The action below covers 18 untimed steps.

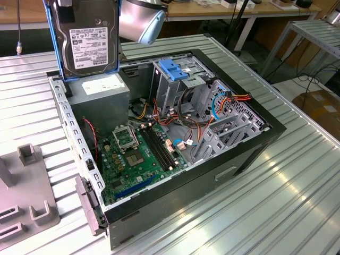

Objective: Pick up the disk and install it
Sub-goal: 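Pick up the disk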

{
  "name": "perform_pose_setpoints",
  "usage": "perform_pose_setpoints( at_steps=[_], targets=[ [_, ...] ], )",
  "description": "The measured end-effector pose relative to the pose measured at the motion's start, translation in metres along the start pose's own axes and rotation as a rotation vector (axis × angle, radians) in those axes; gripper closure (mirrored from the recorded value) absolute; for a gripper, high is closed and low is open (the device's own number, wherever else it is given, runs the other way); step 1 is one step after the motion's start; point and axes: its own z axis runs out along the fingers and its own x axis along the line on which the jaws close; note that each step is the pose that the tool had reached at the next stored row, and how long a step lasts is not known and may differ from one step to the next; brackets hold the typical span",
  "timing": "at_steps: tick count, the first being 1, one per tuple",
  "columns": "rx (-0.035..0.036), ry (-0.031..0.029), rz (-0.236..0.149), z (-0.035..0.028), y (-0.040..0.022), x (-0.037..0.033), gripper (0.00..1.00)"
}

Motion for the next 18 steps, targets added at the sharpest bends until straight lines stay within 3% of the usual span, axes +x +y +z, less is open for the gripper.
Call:
perform_pose_setpoints(
  at_steps=[5,9,13,16,18],
  targets=[
    [0.0,0.0,0.0,0.0001,-0.0016,0.0029,0.63],
    [-0.0001,0.0001,0.0,0.0003,-0.0054,0.0207,0.63],
    [-0.0002,0.0001,0.001,0.0005,-0.0071,0.03,0.63],
    [-0.0001,0.0002,0.001,0.0008,-0.0149,0.0332,0.63],
    [-0.0001,0.0007,0.001,0.0014,-0.0291,0.0343,0.63]
  ],
)
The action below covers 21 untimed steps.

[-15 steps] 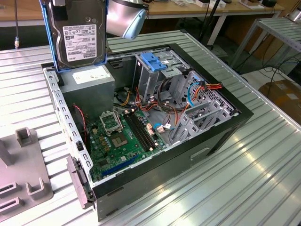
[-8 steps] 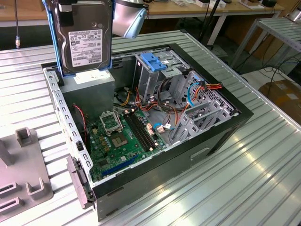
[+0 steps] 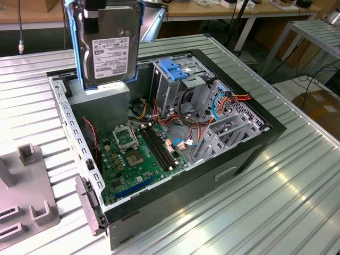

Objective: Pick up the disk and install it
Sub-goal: 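Pick up the disk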

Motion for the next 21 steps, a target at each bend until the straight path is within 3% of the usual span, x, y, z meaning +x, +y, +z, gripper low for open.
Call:
perform_pose_setpoints(
  at_steps=[3,10,17,21],
  targets=[
    [-0.0002,0.0008,0.0,0.0008,-0.0172,0.0019,0.63],
    [0.0001,0.0013,0.0,0.0029,-0.0255,0.016,0.63],
    [-0.0001,0.0039,0.0,0.0048,-0.0529,0.0197,0.63],
    [-0.0001,0.0045,0.0,0.0049,-0.0536,0.0197,0.63]
  ],
)
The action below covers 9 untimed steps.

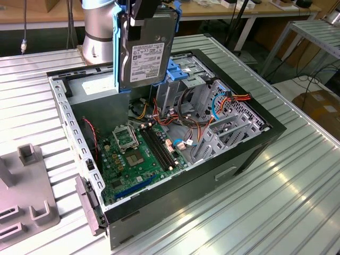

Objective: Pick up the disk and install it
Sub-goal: 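Pick up the disk, then insert the disk into the insertion slot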

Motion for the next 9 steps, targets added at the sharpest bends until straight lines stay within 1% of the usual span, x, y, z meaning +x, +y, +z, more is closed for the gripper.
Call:
perform_pose_setpoints(
  at_steps=[9],
  targets=[
    [0.0,0.0,0.0,0.0003,0.0,0.0001,0.63]
  ],
)
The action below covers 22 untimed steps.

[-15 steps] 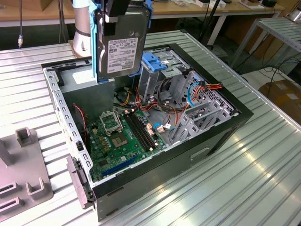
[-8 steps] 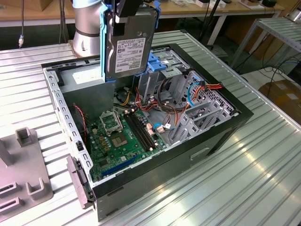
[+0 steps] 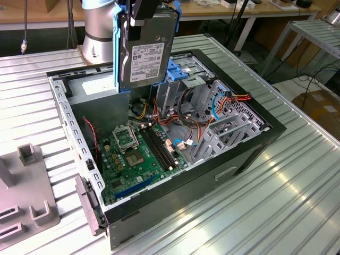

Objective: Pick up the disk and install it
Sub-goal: 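Insert the disk into the insertion slot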

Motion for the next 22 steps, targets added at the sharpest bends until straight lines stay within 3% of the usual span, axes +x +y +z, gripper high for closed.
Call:
perform_pose_setpoints(
  at_steps=[22],
  targets=[
    [0.0,-0.0001,0.0,0.0003,-0.0003,0.012,0.63]
  ],
)
